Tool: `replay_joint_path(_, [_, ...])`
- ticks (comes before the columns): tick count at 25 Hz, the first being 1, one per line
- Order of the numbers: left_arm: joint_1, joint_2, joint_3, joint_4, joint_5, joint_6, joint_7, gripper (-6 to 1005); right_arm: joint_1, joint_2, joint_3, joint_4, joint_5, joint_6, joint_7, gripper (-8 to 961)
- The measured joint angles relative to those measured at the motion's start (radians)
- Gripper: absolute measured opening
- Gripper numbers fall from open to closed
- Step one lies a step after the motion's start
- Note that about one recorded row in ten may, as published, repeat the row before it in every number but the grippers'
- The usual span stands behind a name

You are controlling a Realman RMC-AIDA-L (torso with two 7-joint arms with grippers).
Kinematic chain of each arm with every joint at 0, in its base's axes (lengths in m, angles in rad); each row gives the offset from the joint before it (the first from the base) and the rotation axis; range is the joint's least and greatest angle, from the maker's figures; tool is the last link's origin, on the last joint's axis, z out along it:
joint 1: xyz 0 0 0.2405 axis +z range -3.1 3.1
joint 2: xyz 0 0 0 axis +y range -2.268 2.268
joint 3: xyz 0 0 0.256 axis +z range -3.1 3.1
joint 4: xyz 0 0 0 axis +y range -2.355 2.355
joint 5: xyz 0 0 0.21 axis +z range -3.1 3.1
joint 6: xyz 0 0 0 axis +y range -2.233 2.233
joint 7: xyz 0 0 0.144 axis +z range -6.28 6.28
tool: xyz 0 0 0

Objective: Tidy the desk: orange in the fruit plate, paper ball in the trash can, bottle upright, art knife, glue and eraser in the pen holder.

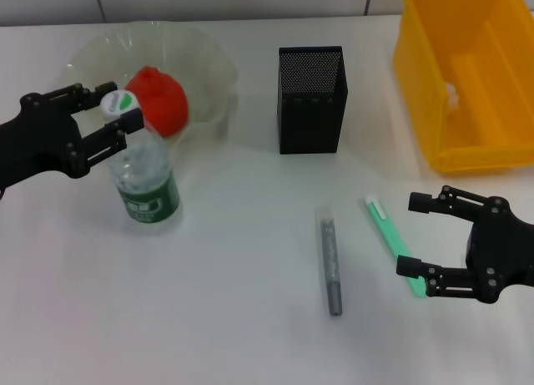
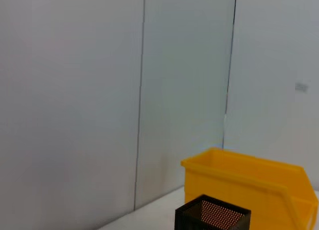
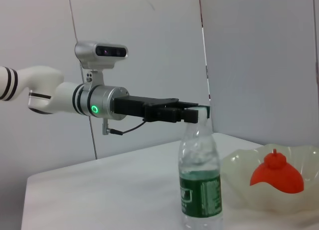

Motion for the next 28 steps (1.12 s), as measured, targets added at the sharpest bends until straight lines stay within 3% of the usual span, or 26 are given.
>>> replay_joint_path(9, [-0.005,0.003,-0.037,0.007,-0.029,0.026,0.002,624,-0.003,0.000,0.000,0.000,0.000,-0.007,0.000,846])
replay_joint_path(14, [0.025,0.002,-0.145,0.082,-0.063,0.166,0.002,808,-0.011,0.000,0.009,-0.057,0.005,-0.031,0.078,846])
replay_joint_path(15, [0.031,0.003,-0.174,0.083,-0.074,0.250,0.010,808,-0.014,0.000,0.020,-0.108,0.005,-0.039,0.146,846])
replay_joint_path(16, [0.031,0.003,-0.174,0.083,-0.074,0.250,0.010,808,-0.014,0.000,0.020,-0.108,0.005,-0.039,0.146,845])
replay_joint_path(19, [0.032,0.002,-0.168,0.043,-0.061,0.333,0.057,808,-0.024,0.002,0.035,-0.239,0.005,-0.049,0.292,845])
replay_joint_path(23, [0.034,0.001,-0.076,-0.060,0.003,0.364,0.196,808,-0.020,0.001,0.030,-0.465,-0.022,-0.044,0.581,845])
replay_joint_path(25, [0.024,0.001,-0.001,-0.147,0.058,0.358,0.325,808,0.002,0.003,-0.003,-0.684,-0.137,-0.044,0.817,845])
replay_joint_path(26, [0.024,0.001,-0.001,-0.147,0.058,0.358,0.325,808,0.002,0.003,-0.003,-0.684,-0.137,-0.044,0.817,845])
replay_joint_path(28, [0.012,-0.001,0.031,-0.199,0.086,0.352,0.390,809,0.026,0.005,-0.066,-0.835,-0.261,-0.038,1.010,845])
